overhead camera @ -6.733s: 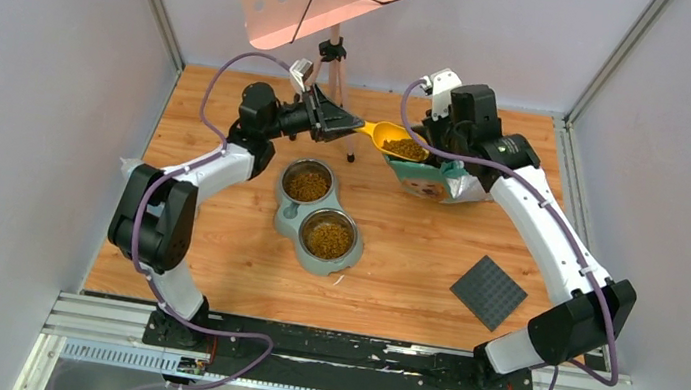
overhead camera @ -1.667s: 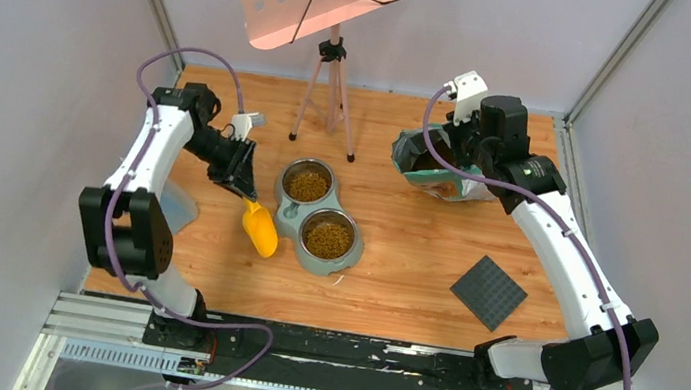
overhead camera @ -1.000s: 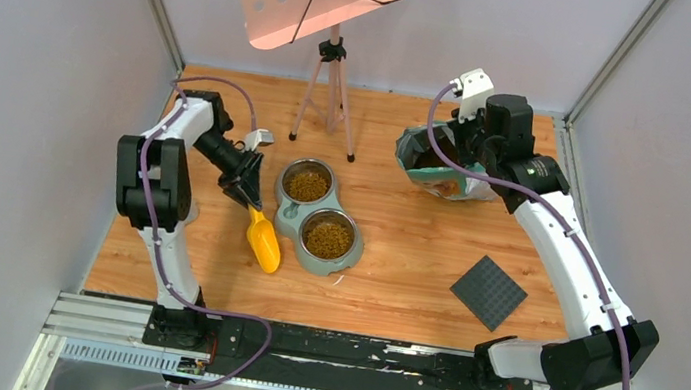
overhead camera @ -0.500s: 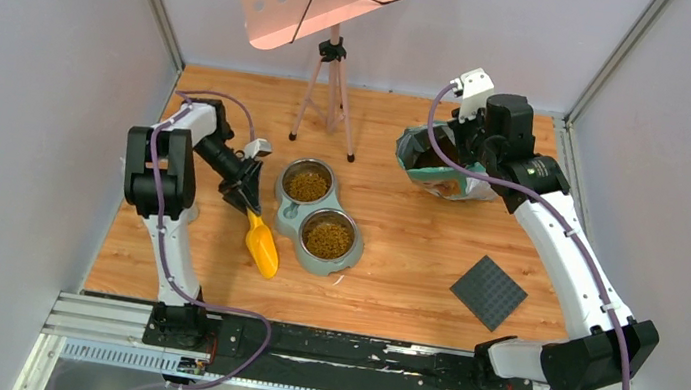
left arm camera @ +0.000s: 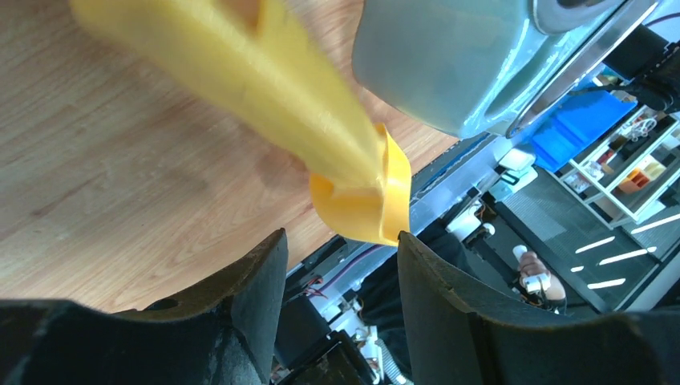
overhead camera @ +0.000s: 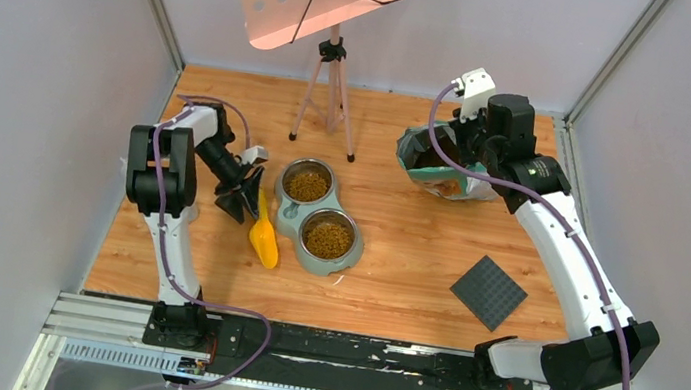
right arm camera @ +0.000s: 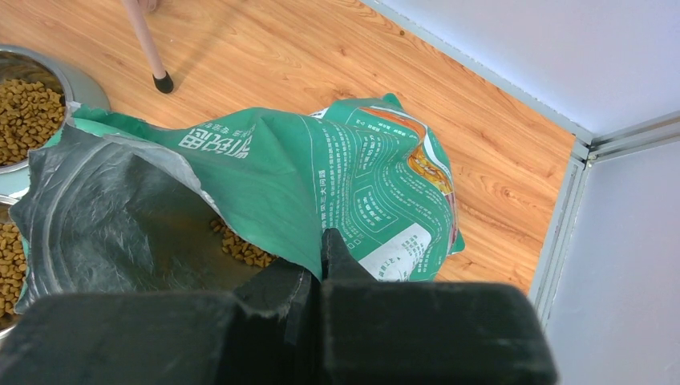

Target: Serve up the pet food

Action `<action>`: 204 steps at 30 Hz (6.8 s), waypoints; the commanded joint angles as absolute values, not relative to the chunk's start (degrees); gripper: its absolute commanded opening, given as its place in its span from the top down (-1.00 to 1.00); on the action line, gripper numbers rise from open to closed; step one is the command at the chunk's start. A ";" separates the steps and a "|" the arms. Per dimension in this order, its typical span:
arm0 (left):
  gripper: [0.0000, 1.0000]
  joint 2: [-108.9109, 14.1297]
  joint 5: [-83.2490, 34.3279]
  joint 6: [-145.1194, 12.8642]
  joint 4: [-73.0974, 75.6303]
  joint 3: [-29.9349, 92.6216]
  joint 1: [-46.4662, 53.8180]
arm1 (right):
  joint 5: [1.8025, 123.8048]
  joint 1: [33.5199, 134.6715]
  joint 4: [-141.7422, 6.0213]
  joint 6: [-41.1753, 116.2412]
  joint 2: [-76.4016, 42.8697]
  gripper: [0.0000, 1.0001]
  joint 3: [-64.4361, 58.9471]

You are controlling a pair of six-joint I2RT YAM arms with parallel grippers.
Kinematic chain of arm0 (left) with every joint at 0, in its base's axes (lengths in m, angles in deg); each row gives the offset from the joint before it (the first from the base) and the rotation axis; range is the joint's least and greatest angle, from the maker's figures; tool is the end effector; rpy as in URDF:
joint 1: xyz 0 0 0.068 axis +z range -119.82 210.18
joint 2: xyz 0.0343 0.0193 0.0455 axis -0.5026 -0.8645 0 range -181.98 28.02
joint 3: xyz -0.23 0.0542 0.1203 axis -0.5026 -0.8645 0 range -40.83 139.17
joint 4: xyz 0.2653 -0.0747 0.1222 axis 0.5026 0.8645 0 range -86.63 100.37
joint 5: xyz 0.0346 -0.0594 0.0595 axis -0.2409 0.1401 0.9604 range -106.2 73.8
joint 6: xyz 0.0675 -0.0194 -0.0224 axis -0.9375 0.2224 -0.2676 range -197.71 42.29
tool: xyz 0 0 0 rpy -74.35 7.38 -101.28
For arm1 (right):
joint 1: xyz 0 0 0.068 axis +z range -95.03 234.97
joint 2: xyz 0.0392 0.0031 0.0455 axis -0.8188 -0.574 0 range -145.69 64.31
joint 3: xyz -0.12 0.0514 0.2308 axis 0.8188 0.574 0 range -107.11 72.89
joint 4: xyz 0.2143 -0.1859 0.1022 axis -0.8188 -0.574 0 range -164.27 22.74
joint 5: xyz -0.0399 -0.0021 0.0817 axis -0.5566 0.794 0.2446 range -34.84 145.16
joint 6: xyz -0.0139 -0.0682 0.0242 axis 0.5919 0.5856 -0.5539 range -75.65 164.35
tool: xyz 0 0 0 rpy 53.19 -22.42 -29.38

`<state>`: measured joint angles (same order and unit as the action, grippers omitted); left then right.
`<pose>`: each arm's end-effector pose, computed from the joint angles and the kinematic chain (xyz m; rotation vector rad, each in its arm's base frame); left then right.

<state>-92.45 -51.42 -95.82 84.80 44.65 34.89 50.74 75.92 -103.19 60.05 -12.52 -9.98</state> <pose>0.3660 -0.0055 0.1073 -0.1132 -2.6632 0.9505 0.3366 0.1238 0.3853 -0.6130 1.9989 -0.0253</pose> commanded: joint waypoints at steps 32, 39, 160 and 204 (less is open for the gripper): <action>-0.13 -15.64 -69.42 -109.39 45.76 15.96 31.96 | 74.59 82.05 -114.90 69.83 -6.95 1.00 -25.86; -0.19 -14.87 -69.33 -113.48 35.16 18.46 15.95 | 73.82 81.40 -114.85 76.83 -6.38 1.00 -26.83; 1.00 -65.08 -47.66 -64.94 -12.15 37.80 -5.81 | 91.96 57.70 -128.03 73.52 -5.92 -0.22 -20.03; -0.26 -56.98 -61.34 -67.27 -14.61 32.13 0.23 | 115.58 43.72 -120.91 72.67 -9.83 1.00 -20.51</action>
<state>-57.17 -53.87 -63.51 -10.94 29.67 0.55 111.28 43.55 -124.48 72.95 -10.97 -17.46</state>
